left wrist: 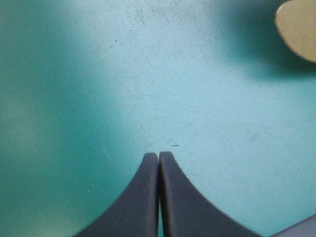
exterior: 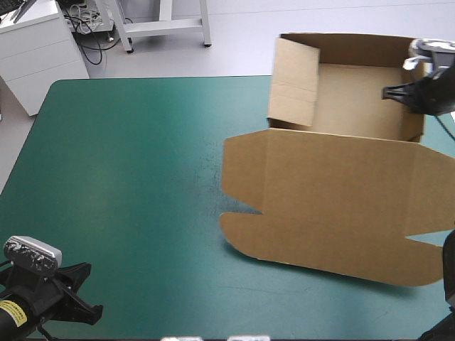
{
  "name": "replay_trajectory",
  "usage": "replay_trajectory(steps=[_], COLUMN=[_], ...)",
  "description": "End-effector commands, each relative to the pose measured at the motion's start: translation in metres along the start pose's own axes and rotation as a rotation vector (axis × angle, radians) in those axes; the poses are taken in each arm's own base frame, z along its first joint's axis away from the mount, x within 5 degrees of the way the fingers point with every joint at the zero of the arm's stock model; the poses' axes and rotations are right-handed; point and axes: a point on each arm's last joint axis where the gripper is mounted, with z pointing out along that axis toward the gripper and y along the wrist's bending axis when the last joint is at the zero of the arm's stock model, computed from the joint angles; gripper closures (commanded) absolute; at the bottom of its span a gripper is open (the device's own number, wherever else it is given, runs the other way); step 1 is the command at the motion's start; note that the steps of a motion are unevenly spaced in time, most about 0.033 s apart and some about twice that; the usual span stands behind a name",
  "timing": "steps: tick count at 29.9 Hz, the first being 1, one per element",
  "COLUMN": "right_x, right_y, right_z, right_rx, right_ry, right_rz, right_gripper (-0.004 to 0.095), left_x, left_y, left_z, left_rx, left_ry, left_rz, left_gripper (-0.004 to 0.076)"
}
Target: Fold the box
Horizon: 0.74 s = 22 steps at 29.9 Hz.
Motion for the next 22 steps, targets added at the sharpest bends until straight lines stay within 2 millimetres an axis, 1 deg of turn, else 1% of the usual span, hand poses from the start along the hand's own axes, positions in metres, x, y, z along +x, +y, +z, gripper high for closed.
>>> replay_trajectory(steps=[1,3,6,8,10,13,15,17,18,21,22], right_x=[0.001,0.004,0.008,0.009,0.010,0.010,0.010,0.010,0.011,0.017,0.019], right_y=[-0.053,-0.079,-0.107,-0.123,-0.136,-0.148,-0.156,-0.160,-0.162,-0.163,-0.163], right_z=[-0.034,-0.030,-0.019,-0.008,0.003,0.019,0.027,0.038,0.043,0.055,0.058], right_rx=[0.083,0.118,0.158,0.171,0.179,0.194,0.206,0.205,0.200,0.176,0.168], right_ry=[-0.083,-0.067,-0.039,-0.033,-0.031,-0.023,-0.027,-0.012,0.004,0.077,0.098], right_rz=[0.113,0.146,0.180,0.216,0.228,0.226,0.224,0.207,0.205,0.186,0.184], right_gripper=[0.0931,0.0931,0.0931,0.0931,0.0928,0.0923,0.0915,0.0885,0.0853,0.0676,0.0563], left_x=[-0.011,-0.011,-0.011,-0.011,-0.011,-0.011,-0.011,-0.011,-0.011,-0.011,-0.011], left_y=[0.000,0.000,0.000,0.001,0.003,0.003,0.003,0.003,0.003,0.002,0.002], left_z=[-0.004,-0.004,-0.004,-0.004,-0.004,-0.004,-0.004,-0.004,-0.004,-0.004,-0.004], left_rx=[-0.004,-0.004,-0.004,-0.014,-0.028,-0.035,-0.035,-0.035,-0.035,-0.024,-0.024], left_ry=[-0.073,-0.073,-0.079,-0.078,-0.074,-0.076,-0.078,-0.078,-0.078,-0.078,-0.078], left_rz=[0.006,0.013,0.013,0.017,0.023,0.027,0.027,0.027,0.027,0.022,0.022], left_gripper=[0.0756,0.0756,0.0756,0.0756,0.0756,0.0756,0.0756,0.0756,0.0756,0.0756,0.0756])
